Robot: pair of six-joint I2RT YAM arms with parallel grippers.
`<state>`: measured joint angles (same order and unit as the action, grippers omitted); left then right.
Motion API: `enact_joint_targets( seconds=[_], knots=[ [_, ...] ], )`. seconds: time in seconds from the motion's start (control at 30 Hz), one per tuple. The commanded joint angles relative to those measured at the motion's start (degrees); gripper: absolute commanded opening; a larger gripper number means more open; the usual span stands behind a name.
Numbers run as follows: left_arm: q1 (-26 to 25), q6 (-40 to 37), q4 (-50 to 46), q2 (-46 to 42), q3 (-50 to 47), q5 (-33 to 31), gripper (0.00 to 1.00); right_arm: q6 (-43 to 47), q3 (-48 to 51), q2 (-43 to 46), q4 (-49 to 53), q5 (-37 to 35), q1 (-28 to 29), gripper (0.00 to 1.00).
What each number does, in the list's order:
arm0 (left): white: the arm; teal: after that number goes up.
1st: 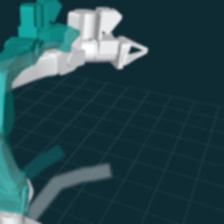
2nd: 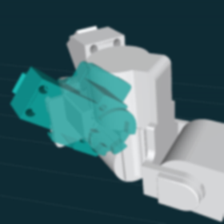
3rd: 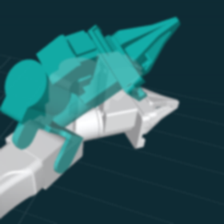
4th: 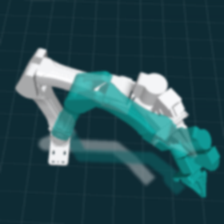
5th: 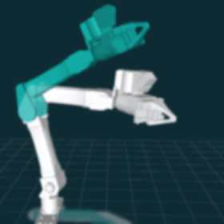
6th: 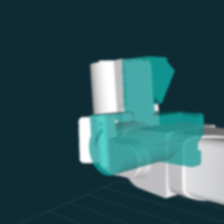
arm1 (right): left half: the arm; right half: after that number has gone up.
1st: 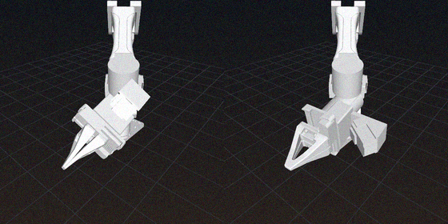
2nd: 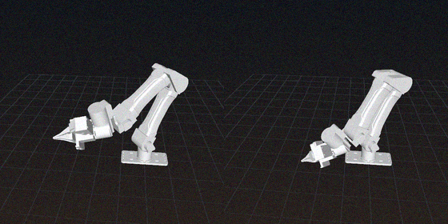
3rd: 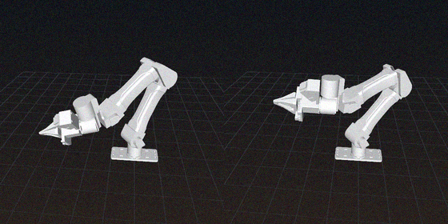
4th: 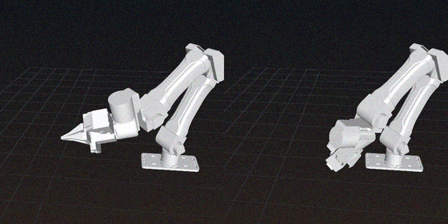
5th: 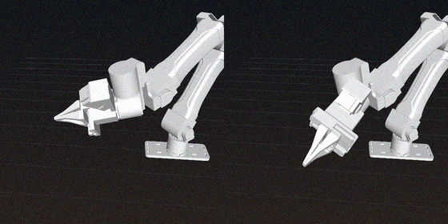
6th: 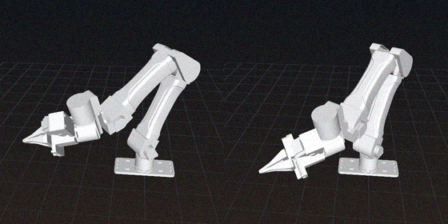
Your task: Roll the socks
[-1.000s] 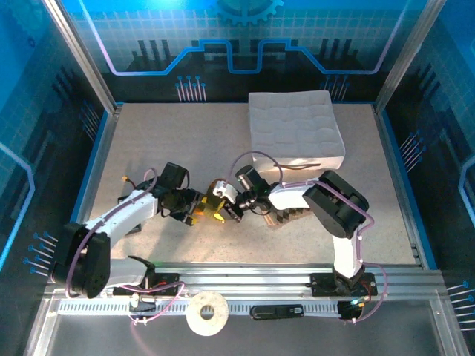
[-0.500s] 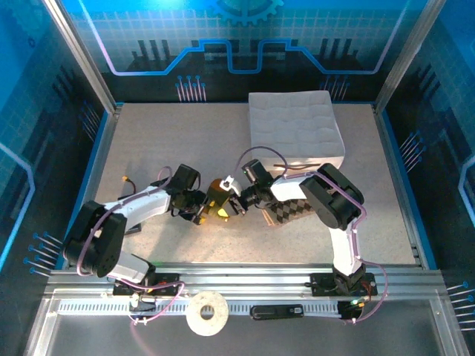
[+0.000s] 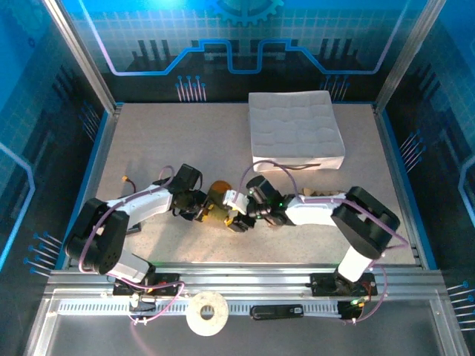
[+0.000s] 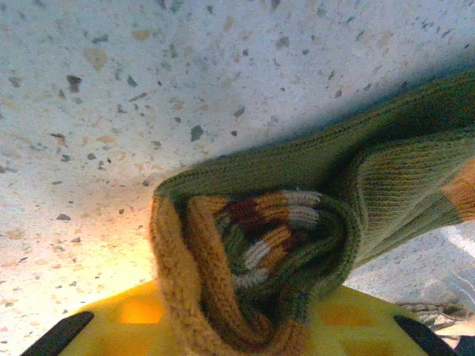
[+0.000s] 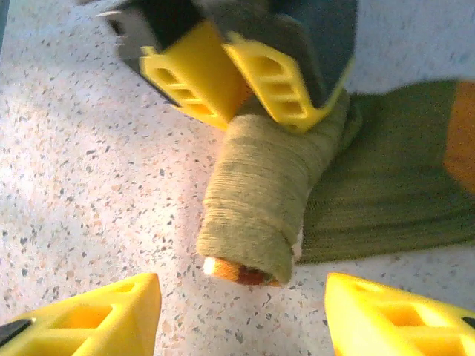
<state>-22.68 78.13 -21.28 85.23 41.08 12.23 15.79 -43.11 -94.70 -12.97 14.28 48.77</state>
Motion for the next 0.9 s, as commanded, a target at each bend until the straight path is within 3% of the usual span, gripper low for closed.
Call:
enact_joint_targets(
  seconds=[0.0,0.23,0.43,0.5,0.6,0.67,0.77,0.87],
  knots=[
    [0.17,1.27,-13.69,2.99,-2.93,-3.0,0.3,11.83,1.37,2.31,-5.92,-13.9,4.02,0.61],
    [1.01,0.75,-14.03,4.24,-1.64,-1.57,0.31,20.65,-0.98,-2.58,-8.45,-26.09,11.76,0.63],
    [1.84,-0.16,-13.89,4.6,-1.55,-0.82,0.31,21.78,-5.57,-9.49,-8.41,-28.09,12.14,0.58],
    [2.02,-0.45,-13.71,4.04,-1.41,-0.59,0.32,21.2,-6.71,-11.64,-8.25,-28.47,11.88,0.48],
    [2.22,-1.09,-14.22,1.52,-0.43,-1.08,0.37,18.58,-8.66,-13.16,-5.44,-27.69,11.0,0.23],
    [2.45,-0.92,-14.88,-1.52,0.27,-1.72,0.44,16.72,-9.16,-13.24,-2.88,-25.29,10.41,0.12],
    [3.65,-0.4,-17.0,-6.55,1.39,-2.56,0.59,13.44,-9.96,-13.45,3.93,-19.48,9.11,0.02],
    [5.9,0.29,-19.26,-10.95,1.73,-2.75,0.69,9.93,-10.82,-14.01,8.4,-13.5,7.52,0.0]
  ],
)
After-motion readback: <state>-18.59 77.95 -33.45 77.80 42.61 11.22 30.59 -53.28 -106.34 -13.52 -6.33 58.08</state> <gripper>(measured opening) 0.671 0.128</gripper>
